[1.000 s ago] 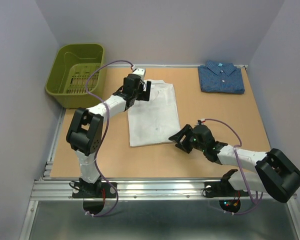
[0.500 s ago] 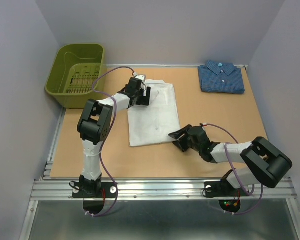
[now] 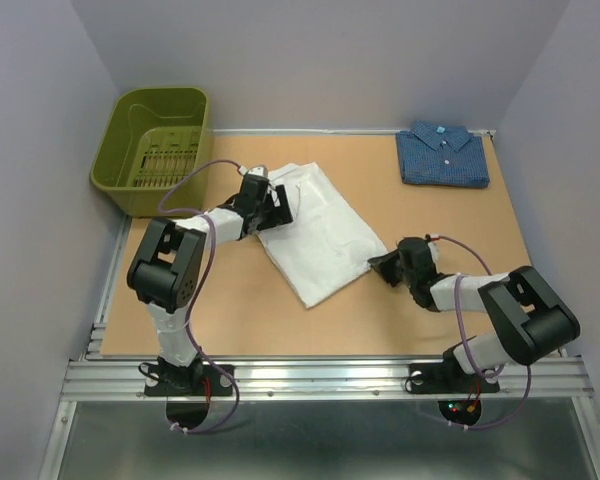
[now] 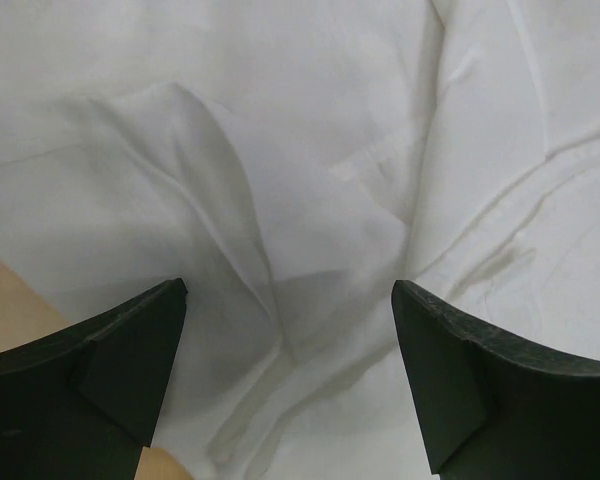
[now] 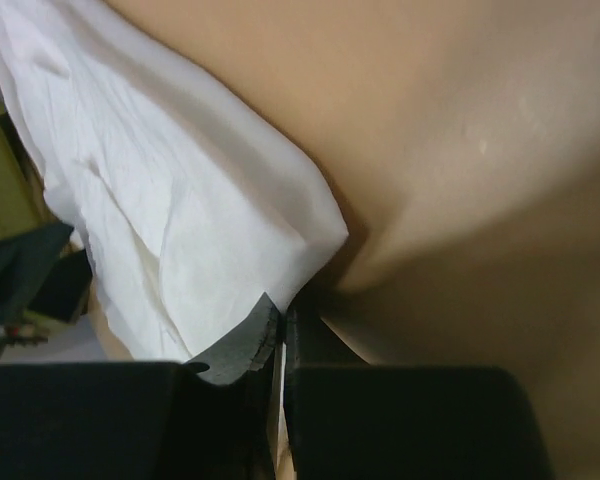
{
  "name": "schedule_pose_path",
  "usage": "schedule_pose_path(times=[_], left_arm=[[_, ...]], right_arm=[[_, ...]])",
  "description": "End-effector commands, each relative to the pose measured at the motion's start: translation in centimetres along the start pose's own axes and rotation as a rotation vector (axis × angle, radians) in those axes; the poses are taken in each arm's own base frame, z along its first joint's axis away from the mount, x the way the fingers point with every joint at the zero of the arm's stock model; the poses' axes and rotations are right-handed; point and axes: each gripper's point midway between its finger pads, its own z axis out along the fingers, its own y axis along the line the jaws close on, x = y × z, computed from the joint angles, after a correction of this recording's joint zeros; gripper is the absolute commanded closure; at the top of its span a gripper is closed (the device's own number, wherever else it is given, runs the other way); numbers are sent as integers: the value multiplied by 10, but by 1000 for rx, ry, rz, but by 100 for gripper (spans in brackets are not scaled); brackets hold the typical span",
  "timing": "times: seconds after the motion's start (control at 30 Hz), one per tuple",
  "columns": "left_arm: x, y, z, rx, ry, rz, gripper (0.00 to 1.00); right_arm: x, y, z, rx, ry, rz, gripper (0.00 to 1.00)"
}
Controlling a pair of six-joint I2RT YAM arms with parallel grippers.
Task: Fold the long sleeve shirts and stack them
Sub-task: Fold the shirt
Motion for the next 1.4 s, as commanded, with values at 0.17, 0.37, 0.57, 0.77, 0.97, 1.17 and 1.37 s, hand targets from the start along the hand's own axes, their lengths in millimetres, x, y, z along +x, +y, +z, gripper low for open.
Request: schedule_pose_path(times=[0.17,0.37,0.57,0.77,0.97,1.17,1.37], left_arm=[[121,-23,-76,135,239,-260,4],[137,-49,-131,233,209,-268,4],[82,-26,-167,132,-37,-238,4],[65,-9,-153,62,-78,-195,14],[82,8,-126,-8,5,-167,33],[100,40,-112,-69,83,-201,55],[108,83,-115,-151,112,-252,58]], right_arm=[[-88,8,51,134,39,-469,99],[-126,46,79,102,39,-617,88],[-130,115,57,-79,53,-680,45],[-66,119,10,-250,260,-647,42],[-23,76,-14,-260,387,-624,44],[-11,12,-9,-117,429,-616,46],[-25,-29,-3,15,385,-616,46]])
